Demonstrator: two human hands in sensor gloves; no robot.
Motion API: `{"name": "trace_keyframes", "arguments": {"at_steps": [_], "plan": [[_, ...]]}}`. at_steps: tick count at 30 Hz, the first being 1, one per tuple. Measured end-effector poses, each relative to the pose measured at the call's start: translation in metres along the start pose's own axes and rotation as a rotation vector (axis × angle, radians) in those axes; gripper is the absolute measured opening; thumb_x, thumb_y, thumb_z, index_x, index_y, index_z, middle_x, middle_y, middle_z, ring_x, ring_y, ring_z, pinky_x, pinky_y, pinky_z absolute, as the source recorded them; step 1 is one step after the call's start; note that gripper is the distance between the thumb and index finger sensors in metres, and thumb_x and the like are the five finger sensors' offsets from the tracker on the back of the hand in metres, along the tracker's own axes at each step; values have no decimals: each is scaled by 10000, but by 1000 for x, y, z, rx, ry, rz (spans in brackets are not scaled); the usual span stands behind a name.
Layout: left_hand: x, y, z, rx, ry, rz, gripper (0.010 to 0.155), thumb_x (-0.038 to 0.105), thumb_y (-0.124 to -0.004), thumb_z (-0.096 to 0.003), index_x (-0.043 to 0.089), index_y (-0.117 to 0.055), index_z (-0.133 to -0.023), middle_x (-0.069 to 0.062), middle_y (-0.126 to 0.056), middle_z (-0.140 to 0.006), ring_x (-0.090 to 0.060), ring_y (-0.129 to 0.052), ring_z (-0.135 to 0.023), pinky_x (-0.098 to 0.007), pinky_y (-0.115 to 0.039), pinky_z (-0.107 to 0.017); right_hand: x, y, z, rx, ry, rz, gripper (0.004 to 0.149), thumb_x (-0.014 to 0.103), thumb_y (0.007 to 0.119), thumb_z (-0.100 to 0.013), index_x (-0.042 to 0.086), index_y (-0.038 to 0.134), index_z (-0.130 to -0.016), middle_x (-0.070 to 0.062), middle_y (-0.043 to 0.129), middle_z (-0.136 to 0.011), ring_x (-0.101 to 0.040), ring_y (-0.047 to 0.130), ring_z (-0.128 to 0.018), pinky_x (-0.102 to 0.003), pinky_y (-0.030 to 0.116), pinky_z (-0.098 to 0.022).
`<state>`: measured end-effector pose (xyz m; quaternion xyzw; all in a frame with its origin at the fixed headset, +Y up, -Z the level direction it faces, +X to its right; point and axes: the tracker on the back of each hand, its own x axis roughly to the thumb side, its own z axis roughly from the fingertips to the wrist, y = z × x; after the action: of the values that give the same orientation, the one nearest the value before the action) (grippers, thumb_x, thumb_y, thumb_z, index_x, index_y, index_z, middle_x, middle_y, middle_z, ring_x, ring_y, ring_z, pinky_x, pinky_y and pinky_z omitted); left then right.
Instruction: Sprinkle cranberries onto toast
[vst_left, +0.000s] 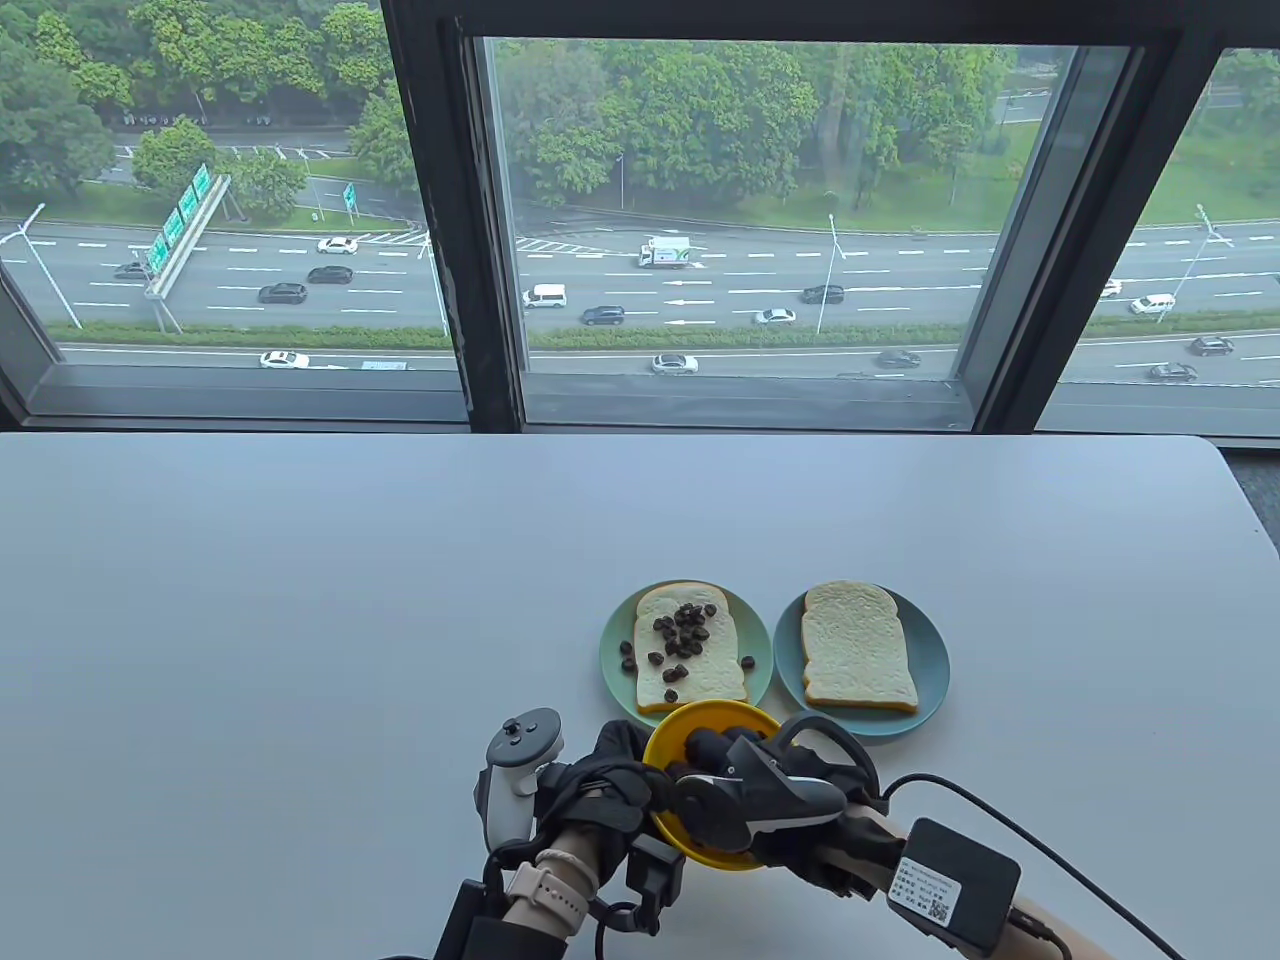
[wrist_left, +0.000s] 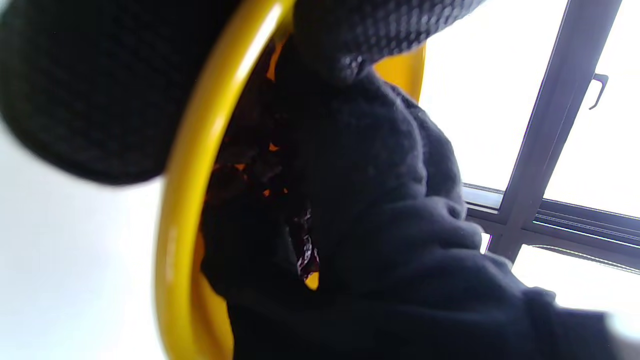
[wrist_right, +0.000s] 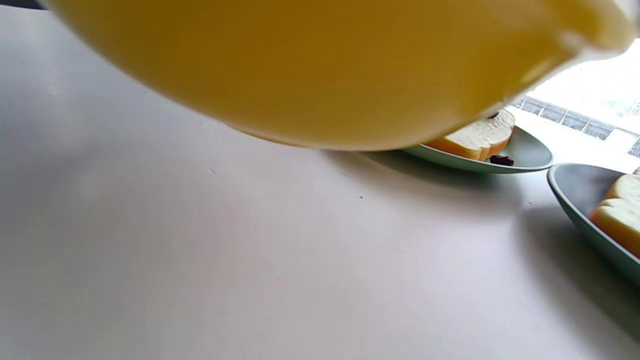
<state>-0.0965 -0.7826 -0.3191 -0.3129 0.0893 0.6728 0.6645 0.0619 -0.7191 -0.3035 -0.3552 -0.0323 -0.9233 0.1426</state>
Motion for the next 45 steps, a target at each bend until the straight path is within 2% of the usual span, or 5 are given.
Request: {"name": "trace_keyframes", "arguments": {"at_steps": [5,12,29,38,45], "plan": [[-2,-2,-1,-4,7,-17,518,133,-786,-392,217,-543,-842,-217,-625,-692,-420,-729,-396,-433,-951,-118,5,-1,-4,-33,-12,21,438,312,826,-308,365,689,-722,-20,667,-862,-258,851,-662,-231,934,-377],[-6,-4,-5,-18,40,-10,519,138,-784,-397,213,-540,-849,-218,-627,-694,-419,-730,-396,-430,-948,-115,1,-3,-3,1,-35,-3,329,297,873,-295,391,772,-594,50,740,-791,-201,897,-586,-192,980,-314],[-8,-1,-5,-22,78,-100,520,157,-780,-402,221,-543,-860,-214,-644,-697,-407,-746,-392,-410,-947,-107,-27,-33,19,-140,-28,-266,305,294,890,-253,379,816,-537,54,796,-735,-202,933,-518,-184,990,-239],[-7,0,-6,-29,77,-85,519,157,-781,-402,217,-546,-861,-215,-645,-696,-407,-746,-391,-409,-947,-105,-63,-48,-15,-138,134,-484,306,296,884,-263,382,808,-547,63,784,-747,-198,923,-535,-182,984,-257],[-8,0,-7,-47,96,-96,518,158,-781,-402,215,-548,-861,-216,-646,-695,-408,-746,-389,-409,-946,-104,-105,-23,-74,-105,359,-503,306,302,879,-270,386,801,-554,65,778,-753,-193,920,-541,-177,983,-263]]}}
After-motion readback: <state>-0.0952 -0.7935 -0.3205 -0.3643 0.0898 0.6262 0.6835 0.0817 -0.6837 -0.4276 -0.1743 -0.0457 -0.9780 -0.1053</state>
